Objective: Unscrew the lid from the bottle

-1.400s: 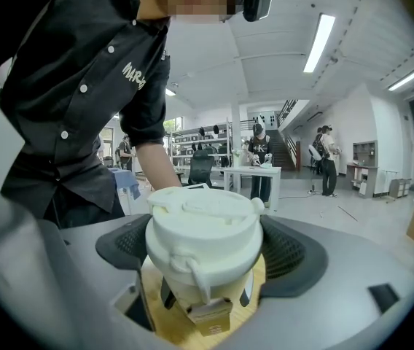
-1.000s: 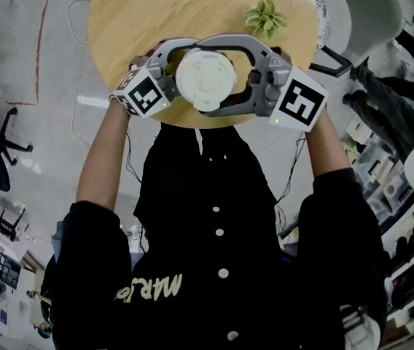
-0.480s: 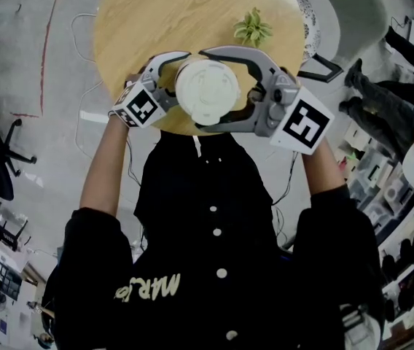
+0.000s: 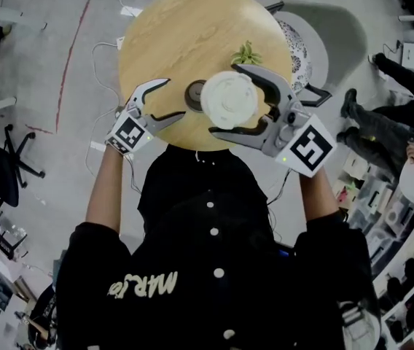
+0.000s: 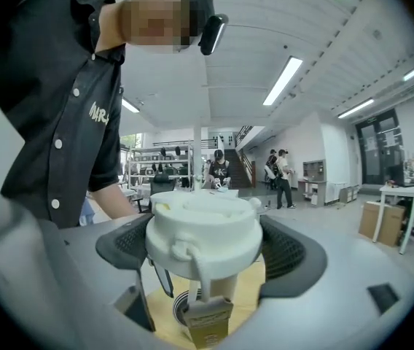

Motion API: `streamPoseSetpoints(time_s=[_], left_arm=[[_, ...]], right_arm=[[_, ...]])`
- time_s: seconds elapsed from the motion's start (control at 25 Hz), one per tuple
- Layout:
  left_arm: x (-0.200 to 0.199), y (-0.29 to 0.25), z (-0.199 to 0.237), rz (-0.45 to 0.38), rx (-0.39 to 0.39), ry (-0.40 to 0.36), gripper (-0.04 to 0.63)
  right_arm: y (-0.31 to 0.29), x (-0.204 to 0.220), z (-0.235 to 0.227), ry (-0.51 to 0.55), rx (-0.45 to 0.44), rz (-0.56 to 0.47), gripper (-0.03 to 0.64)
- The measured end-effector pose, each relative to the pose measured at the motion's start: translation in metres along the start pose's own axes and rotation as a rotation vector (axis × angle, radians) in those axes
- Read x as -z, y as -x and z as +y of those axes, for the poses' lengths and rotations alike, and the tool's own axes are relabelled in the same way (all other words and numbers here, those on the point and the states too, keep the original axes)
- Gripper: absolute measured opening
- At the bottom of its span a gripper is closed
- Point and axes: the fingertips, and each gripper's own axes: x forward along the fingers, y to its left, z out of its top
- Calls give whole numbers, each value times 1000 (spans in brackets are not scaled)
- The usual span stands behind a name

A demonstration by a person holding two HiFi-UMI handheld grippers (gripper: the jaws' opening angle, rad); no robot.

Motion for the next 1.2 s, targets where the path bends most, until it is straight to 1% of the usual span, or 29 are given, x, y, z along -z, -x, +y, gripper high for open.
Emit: streamPoseSetpoints(time_s=[0.12, 0.16, 0.24, 0.32, 0.36, 0.48, 0.56, 0.72, 0.96, 1.08, 1.2], left_arm=[[-25, 28, -2, -23, -55, 15, 369], [-38, 38, -3, -42, -80, 27, 354], [-65, 57, -1, -94, -142, 71, 297], [-92, 76, 5, -146, -217, 109, 226], [-105, 85, 7, -173, -255, 123, 175], [-141, 106, 5, -237, -354, 144, 59], [-158, 120, 8, -257, -415, 139, 18], [-180, 151, 21, -277, -540, 147, 5], [-221, 185, 26, -303, -733, 214, 5], [-235, 201, 22, -338, -782, 195, 5], [-242, 216, 22, -336, -834, 165, 5]], right_arm=[[13, -19, -5, -22, 102, -13, 459], [17, -23, -7, -32, 139, -18, 459], [25, -31, -12, -49, 212, -35, 459], [33, -38, -19, -58, 285, -57, 459], [38, -40, -23, -64, 323, -66, 459], [64, -47, -30, -81, 431, -94, 459], [76, -53, -34, -76, 486, -109, 459], [89, -66, -40, -62, 582, -125, 459], [126, -73, -39, -53, 684, -156, 459], [138, -78, -35, -50, 722, -163, 459], [141, -81, -32, -34, 733, -177, 459]])
